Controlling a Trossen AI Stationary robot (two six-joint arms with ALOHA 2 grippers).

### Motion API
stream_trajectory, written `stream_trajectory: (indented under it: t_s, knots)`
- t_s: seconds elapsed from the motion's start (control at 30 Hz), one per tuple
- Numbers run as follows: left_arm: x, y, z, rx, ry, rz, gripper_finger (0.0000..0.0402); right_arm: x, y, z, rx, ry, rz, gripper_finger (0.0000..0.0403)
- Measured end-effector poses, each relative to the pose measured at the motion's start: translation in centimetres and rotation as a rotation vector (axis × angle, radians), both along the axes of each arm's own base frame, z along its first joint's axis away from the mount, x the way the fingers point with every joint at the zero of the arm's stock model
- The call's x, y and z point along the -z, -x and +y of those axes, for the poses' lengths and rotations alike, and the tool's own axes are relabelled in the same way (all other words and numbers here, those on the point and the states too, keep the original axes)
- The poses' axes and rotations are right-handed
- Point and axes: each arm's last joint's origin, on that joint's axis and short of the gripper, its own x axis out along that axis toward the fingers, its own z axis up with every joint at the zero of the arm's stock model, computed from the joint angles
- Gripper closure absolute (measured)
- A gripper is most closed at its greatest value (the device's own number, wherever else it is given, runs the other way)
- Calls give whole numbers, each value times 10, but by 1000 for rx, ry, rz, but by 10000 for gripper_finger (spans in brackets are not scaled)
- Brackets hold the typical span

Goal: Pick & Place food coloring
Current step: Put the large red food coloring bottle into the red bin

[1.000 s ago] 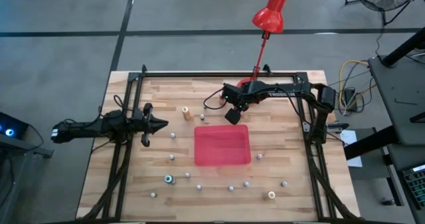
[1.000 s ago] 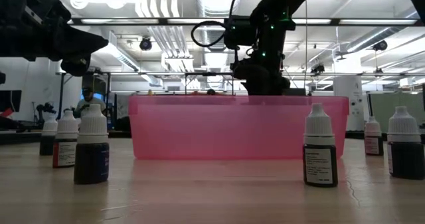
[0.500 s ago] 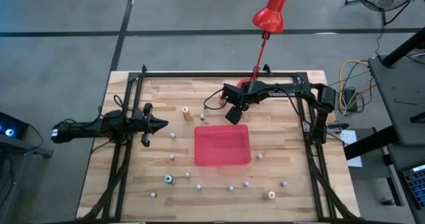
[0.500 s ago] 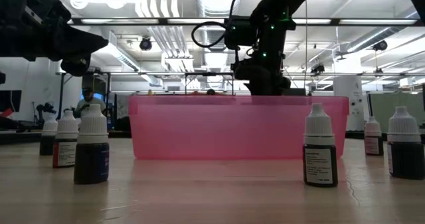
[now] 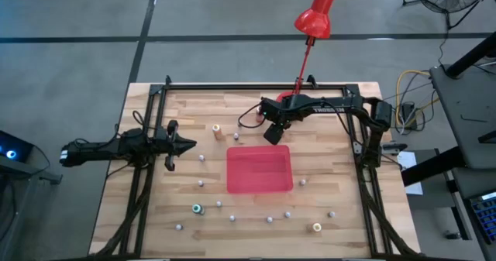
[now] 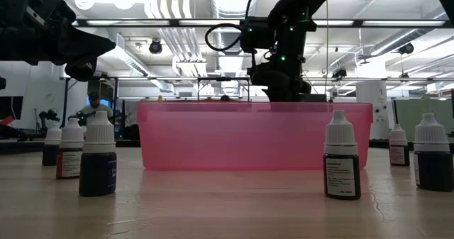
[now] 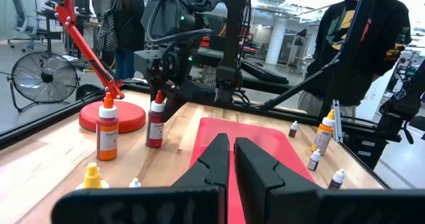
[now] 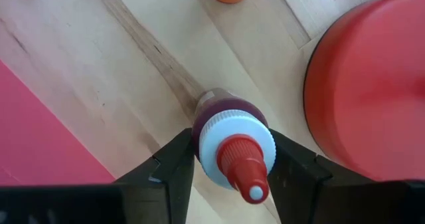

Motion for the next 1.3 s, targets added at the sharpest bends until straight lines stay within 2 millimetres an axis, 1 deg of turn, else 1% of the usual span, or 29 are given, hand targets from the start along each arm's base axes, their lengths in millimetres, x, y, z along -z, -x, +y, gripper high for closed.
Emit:
stream_trajectory:
  t_s: [0.4, 0.53, 0.73, 1.03, 1.17, 1.3]
  knots:
    - [0, 0, 0, 0, 0, 0, 402, -3, 5, 2, -14, -10, 35, 260]
    - [0, 0, 0, 0, 0, 0, 402, -10, 8, 3, -19, -11, 35, 261]
    - [0, 0, 0, 0, 0, 0, 402, -36, 8, 6, -57, -3, 32, 261]
    - [0, 0, 0, 0, 0, 0, 402, -88, 8, 14, -115, 2, 45, 261]
    - [0, 0, 0, -1, 0, 0, 402, -109, 8, 24, -142, 4, 40, 261]
    - [0, 0, 0, 0, 0, 0, 402, -129, 6, 38, -174, 8, 16, 261]
